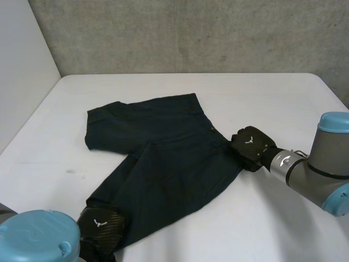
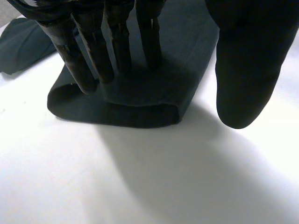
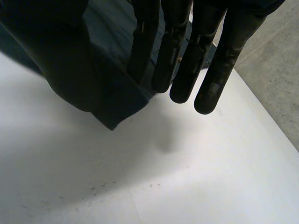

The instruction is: Fold the shorts.

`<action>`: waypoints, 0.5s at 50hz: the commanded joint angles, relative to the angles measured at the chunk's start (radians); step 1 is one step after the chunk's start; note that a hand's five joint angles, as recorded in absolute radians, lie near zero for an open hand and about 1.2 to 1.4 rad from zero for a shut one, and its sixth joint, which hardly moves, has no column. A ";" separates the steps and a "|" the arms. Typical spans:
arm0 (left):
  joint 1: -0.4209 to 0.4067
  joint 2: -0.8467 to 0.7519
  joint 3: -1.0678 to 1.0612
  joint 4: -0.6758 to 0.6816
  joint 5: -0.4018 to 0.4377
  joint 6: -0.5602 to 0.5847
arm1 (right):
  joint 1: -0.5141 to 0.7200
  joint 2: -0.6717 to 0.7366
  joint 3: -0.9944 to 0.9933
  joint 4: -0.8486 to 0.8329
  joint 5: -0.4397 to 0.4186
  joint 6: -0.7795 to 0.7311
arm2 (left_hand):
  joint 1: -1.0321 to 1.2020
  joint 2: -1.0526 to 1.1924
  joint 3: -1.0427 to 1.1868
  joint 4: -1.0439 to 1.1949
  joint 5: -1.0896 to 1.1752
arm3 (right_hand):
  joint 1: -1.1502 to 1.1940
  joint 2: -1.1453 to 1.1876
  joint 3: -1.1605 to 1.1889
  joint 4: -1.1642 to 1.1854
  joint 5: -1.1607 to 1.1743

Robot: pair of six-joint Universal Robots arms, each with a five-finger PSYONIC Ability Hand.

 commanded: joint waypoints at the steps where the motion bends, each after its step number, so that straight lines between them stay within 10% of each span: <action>1: -0.003 -0.035 0.023 0.043 -0.005 0.005 | 0.004 -0.004 -0.005 0.004 -0.001 0.027 | 0.226 0.224 0.226 0.219 0.217 | 0.615 0.445 0.441 0.440 0.496; 16: 0.009 -0.116 0.046 0.104 -0.007 0.011 | 0.005 -0.032 -0.004 0.011 0.007 0.111 | 0.358 0.356 0.358 0.351 0.349 | 0.615 0.445 0.441 0.440 0.496; 25: 0.012 -0.118 0.058 0.106 -0.042 0.020 | 0.025 -0.050 -0.004 0.014 0.019 0.146 | 0.833 0.831 0.833 0.827 0.824 | 0.615 0.445 0.441 0.440 0.496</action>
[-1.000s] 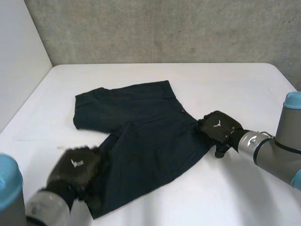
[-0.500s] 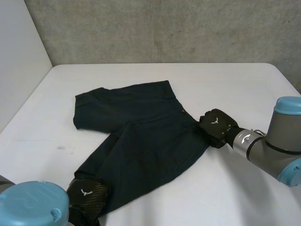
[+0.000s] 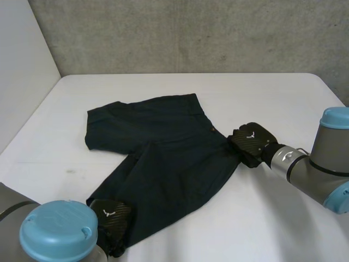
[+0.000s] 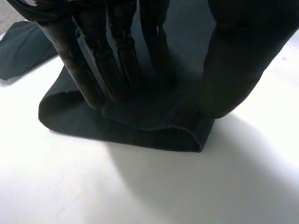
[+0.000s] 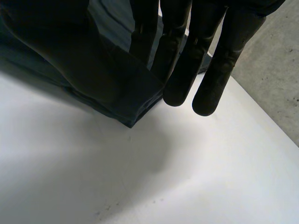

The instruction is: Fold the shorts.

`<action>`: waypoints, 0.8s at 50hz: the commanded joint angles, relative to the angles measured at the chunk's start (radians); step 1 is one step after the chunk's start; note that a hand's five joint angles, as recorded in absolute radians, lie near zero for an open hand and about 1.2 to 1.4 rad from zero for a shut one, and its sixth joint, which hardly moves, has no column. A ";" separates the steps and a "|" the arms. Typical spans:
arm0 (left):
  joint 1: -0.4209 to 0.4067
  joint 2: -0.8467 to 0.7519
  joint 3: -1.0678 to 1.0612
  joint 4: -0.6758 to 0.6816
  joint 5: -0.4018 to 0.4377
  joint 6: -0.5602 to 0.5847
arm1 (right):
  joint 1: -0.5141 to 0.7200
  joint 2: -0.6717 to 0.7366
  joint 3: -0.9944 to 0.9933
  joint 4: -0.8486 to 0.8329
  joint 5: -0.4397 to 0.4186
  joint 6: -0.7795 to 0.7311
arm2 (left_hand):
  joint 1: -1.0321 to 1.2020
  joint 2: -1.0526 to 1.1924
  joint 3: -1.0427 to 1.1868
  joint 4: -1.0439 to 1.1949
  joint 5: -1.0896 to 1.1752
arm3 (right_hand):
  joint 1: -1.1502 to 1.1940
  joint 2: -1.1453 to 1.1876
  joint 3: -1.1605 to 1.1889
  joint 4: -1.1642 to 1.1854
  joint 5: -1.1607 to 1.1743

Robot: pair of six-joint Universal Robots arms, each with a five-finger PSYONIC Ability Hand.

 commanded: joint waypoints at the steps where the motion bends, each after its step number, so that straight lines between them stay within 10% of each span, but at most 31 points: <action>1: 0.003 0.003 0.010 -0.001 -0.036 0.014 | 0.017 -0.014 0.000 0.003 0.011 0.026 | 0.480 0.481 0.483 0.481 0.487 | 0.470 0.221 0.213 0.208 0.259; 32: 0.115 0.400 0.079 -0.082 0.001 0.323 | -0.054 -0.425 0.050 0.693 0.086 -0.009 | 0.548 0.548 0.550 0.549 0.554 | 0.470 0.221 0.213 0.208 0.259; 40: 0.241 0.332 0.064 -0.054 0.097 0.316 | -0.032 -0.422 0.158 0.483 0.106 0.095 | 0.548 0.548 0.550 0.549 0.554 | 0.470 0.221 0.213 0.208 0.259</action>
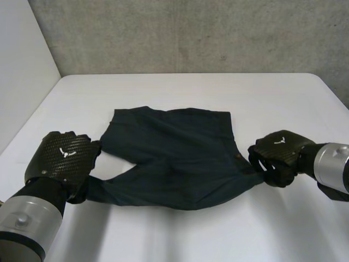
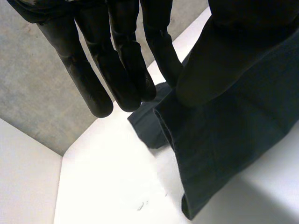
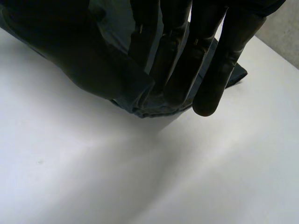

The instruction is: Fold the shorts.

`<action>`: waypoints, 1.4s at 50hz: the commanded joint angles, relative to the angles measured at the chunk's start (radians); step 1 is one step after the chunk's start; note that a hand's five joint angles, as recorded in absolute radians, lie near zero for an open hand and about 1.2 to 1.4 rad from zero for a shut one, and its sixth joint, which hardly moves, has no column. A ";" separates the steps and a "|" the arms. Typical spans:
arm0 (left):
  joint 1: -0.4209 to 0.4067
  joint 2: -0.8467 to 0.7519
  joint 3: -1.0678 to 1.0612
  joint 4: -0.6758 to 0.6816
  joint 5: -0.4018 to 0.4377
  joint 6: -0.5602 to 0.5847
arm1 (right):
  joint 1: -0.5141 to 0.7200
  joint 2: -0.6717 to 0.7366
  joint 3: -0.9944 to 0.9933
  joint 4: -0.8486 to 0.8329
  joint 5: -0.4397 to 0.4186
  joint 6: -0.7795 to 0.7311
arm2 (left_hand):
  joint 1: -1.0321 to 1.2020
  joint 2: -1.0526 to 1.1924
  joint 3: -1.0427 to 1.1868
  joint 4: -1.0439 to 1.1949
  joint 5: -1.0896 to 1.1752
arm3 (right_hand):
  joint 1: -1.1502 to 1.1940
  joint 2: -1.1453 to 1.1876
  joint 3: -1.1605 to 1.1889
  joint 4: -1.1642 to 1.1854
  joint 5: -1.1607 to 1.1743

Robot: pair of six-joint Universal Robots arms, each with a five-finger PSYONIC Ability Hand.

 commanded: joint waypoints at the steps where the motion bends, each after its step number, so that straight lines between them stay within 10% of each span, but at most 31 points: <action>1: 0.110 -0.089 -0.008 0.038 0.088 -0.009 | 0.017 0.007 0.093 -0.203 0.021 0.120 | 0.297 0.204 0.211 0.195 0.252 | 0.470 0.221 0.213 0.205 0.241; 10: 0.200 -0.225 0.051 0.098 0.111 -0.007 | 0.013 0.030 0.170 -0.260 0.023 0.283 | 0.297 0.204 0.211 0.195 0.252 | -0.336 -0.585 -0.593 -0.601 -0.564; 27: 0.200 -0.264 0.081 0.107 0.111 -0.009 | 0.112 -0.048 0.228 -0.234 0.041 0.332 | 0.297 0.204 0.211 0.195 0.252 | -0.595 -0.844 -0.851 -0.860 -0.823; 34: 0.200 -0.281 0.081 0.107 0.111 -0.012 | 0.151 -0.041 0.235 -0.298 0.070 0.336 | 0.297 0.204 0.211 0.195 0.252 | -0.507 -0.756 -0.764 -0.772 -0.736; 40: 0.189 -0.281 0.058 0.105 0.114 -0.012 | 0.224 0.040 0.227 -0.478 0.185 0.336 | 0.297 0.204 0.211 0.195 0.252 | 0.469 0.220 0.212 0.204 0.240; 54: 0.167 -0.192 -0.065 0.081 0.197 -0.021 | 0.251 0.100 0.204 -0.535 0.254 0.336 | -0.657 -0.749 -0.742 -0.758 -0.702 | 0.470 0.221 0.213 0.205 0.241; 70: 0.134 -0.163 -0.093 0.064 0.171 -0.022 | 0.246 0.097 0.205 -0.532 0.258 0.336 | -0.666 -0.758 -0.752 -0.768 -0.711 | 0.470 0.221 0.213 0.205 0.241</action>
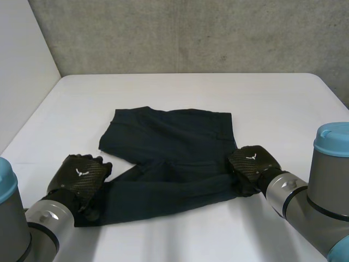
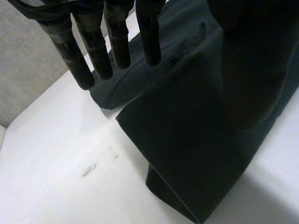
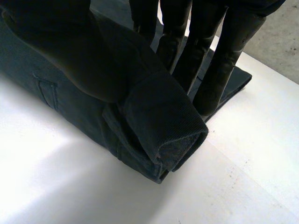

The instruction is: Fold the shorts.

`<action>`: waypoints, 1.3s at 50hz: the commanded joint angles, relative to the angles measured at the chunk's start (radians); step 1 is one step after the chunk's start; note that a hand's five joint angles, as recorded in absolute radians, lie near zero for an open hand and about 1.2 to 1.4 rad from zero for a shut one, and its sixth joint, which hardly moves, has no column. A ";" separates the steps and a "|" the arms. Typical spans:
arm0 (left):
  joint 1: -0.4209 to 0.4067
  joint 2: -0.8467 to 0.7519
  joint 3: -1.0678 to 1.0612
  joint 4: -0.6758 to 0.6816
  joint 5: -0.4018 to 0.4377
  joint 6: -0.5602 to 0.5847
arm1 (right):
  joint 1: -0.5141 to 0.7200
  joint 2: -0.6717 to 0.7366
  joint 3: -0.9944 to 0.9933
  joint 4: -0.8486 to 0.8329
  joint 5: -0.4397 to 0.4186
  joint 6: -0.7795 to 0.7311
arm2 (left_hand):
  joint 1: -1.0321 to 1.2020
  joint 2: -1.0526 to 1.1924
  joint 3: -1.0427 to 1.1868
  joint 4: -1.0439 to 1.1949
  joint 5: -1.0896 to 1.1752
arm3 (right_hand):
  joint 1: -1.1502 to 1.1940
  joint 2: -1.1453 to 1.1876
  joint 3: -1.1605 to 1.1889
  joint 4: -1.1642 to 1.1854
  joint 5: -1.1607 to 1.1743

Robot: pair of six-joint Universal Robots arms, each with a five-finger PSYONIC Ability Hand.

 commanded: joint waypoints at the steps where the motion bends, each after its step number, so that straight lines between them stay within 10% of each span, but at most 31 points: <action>1: -0.007 -0.028 0.012 0.003 -0.019 0.001 | -0.006 -0.003 0.003 0.002 0.000 0.002 | -0.004 0.012 0.004 0.021 0.024 | 0.421 0.219 0.221 0.206 0.239; 6: 0.002 -0.119 0.032 0.020 -0.022 0.001 | -0.010 -0.004 0.011 0.002 -0.002 0.000 | 0.101 0.117 0.109 0.127 0.129 | 0.421 0.219 0.221 0.206 0.239; 11: 0.008 -0.200 0.076 0.031 -0.030 0.001 | -0.010 -0.007 0.011 0.014 0.002 -0.021 | 0.958 0.975 0.967 0.984 0.986 | 0.421 0.219 0.221 0.206 0.239; 34: -0.006 0.230 0.158 -0.181 -0.027 0.018 | -0.012 -0.374 -0.190 0.428 -0.003 -0.259 | 0.959 0.975 0.967 0.984 0.986 | 0.421 0.219 0.221 0.206 0.239; 56: 0.008 -0.501 0.732 -0.124 -0.046 0.128 | 0.016 0.220 -0.543 0.357 0.118 -0.293 | 0.959 0.975 0.967 0.984 0.986 | 0.421 0.219 0.221 0.206 0.239; 65: 0.010 -0.554 1.306 0.069 -0.142 0.184 | 0.016 0.200 -0.941 -0.089 0.155 -0.284 | 0.959 0.975 0.967 0.984 0.986 | 0.421 0.219 0.221 0.206 0.239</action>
